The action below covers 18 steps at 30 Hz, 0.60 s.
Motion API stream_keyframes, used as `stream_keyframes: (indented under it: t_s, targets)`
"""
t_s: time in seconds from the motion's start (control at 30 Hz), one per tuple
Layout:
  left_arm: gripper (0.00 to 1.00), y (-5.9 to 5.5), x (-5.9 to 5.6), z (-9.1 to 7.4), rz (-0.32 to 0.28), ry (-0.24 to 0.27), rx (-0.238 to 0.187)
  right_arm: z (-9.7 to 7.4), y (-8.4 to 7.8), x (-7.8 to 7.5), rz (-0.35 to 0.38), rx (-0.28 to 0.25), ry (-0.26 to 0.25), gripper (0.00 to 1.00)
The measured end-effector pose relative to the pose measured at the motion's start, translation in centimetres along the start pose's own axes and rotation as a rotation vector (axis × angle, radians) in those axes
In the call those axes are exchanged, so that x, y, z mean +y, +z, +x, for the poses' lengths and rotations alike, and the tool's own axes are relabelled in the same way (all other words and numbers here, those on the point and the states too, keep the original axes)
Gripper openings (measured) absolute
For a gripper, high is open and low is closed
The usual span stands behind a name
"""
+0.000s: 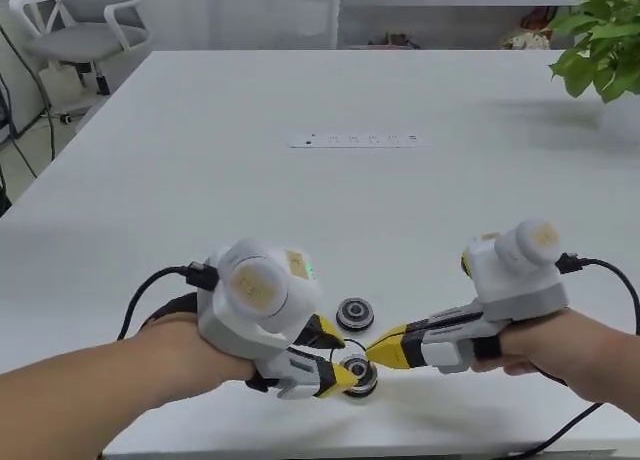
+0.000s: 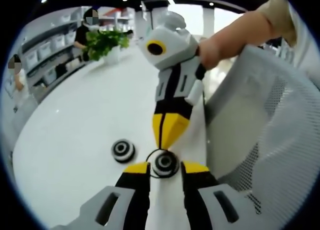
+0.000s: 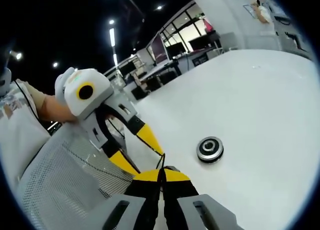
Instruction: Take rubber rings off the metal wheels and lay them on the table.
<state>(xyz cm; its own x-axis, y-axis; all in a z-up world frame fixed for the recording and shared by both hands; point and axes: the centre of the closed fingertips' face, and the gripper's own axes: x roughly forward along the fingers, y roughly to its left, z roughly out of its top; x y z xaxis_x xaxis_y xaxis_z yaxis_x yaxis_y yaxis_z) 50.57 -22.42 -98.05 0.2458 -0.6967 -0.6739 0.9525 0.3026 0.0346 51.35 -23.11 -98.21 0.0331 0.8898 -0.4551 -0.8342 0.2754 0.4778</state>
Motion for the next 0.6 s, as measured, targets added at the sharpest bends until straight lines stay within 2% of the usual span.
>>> stream_keyframes:
  t_s: [0.23, 0.37, 0.6]
  targets:
    - [0.32, 0.4, 0.8, -2.2, -0.035, 0.023, -0.035, 0.1, 0.9, 0.1, -0.006, -0.01, 0.004, 0.0]
    - [0.38, 0.0, 1.1, -3.3, -0.055, 0.034, -0.043, 0.3, 1.3, 0.3, -0.009, -0.014, 0.005, 0.0]
    - [0.43, -0.8, 1.5, -5.2, -0.096, 0.053, -0.056, 1.0, 2.1, 0.4, -0.014, -0.015, 0.011, 0.0]
